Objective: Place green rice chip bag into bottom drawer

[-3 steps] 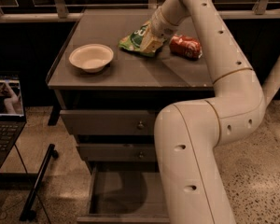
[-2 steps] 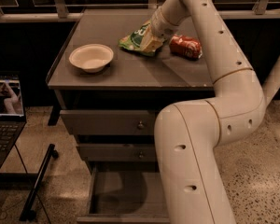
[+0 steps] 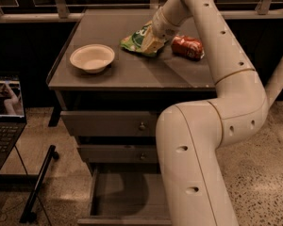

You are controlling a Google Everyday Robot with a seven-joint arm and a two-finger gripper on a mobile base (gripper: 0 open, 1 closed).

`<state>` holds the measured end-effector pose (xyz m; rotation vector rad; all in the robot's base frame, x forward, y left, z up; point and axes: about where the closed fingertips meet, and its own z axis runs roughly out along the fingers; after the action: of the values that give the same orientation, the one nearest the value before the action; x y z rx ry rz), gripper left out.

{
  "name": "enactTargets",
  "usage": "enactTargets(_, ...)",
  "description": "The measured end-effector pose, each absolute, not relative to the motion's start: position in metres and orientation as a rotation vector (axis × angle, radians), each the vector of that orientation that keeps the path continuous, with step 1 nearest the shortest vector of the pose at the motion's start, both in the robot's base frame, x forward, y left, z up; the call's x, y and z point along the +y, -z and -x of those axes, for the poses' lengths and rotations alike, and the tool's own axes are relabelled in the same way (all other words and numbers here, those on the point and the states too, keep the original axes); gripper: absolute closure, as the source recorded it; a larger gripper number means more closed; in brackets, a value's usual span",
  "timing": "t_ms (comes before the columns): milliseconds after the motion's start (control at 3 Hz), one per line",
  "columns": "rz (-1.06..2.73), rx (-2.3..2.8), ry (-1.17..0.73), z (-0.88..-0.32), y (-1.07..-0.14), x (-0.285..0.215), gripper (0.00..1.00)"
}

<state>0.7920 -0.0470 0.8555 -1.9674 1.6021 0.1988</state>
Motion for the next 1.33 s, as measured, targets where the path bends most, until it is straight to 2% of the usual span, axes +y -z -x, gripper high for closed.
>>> enactTargets(667,1.804,1.708,-0.291,-0.754,-0.896,-0.100,1.00)
enactTargets(1000,1.701,1.681,-0.242,-0.726,-0.951,-0.118,1.00)
enactTargets(1333,1.700,1.641,-0.227,-0.706,-0.978,-0.107,0.82)
